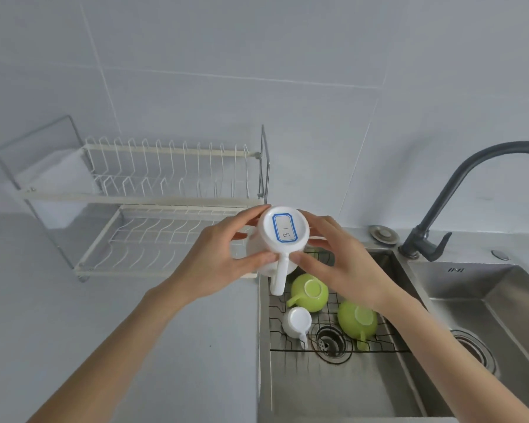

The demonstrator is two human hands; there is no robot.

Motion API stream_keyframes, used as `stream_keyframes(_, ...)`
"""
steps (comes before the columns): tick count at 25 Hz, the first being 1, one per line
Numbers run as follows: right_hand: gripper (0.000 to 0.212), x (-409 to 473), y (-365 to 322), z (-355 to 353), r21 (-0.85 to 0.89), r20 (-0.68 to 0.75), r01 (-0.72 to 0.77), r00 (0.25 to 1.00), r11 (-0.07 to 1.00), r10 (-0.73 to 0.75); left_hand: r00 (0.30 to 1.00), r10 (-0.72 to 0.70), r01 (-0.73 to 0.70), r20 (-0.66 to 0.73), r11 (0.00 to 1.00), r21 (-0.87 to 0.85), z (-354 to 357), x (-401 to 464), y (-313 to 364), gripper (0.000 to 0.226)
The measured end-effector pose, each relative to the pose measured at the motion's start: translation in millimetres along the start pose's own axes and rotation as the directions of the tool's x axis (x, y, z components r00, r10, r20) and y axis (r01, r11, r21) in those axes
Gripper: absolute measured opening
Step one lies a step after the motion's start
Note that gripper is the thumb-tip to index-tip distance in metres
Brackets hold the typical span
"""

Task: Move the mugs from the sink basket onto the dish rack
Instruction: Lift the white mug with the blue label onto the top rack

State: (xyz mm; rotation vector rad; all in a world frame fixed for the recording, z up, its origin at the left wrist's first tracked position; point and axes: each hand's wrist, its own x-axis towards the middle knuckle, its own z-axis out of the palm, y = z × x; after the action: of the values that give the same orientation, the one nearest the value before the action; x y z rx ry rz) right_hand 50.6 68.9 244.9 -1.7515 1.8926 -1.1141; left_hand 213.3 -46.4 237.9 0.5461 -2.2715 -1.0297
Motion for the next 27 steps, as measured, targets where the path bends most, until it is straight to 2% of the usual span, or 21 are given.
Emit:
stream_keyframes(7,0.055,35.8,-46.7,26.1,-0.072,-0.080,0.063,0.994,0.995,-0.069,0.995,0.097,-0.096,0.000,0.993,0.065,-62.0,1.8,-7.0,0.071)
stream_keyframes(15,0.060,94.6,-83.1,23.9,-0.178,-0.138,0.092,0.983,0.980,-0.118,0.987,0.156,-0.148,-0.045,0.978,0.150,-117.1,41.0,-7.2,0.060)
stream_keyframes(23,0.060,165.7,-67.5,18.5,-0.225,-0.109,0.018,0.993,0.974,-0.043,0.998,0.067,-0.062,-0.022,0.983,0.171,-137.8,111.6,-33.1,0.059)
stream_keyframes(25,0.068,182.4,-62.3,17.3,-0.220,-0.076,-0.037,0.997,0.975,0.021,1.000,0.030,-0.029,-0.008,0.988,0.152,-135.6,126.4,-43.6,0.057)
stream_keyframes(27,0.070,199.7,-56.7,16.6,-0.319,0.000,-0.060,0.998,0.946,0.063,1.000,-0.013,0.012,0.009,0.992,0.124,-132.4,138.9,-58.6,0.056)
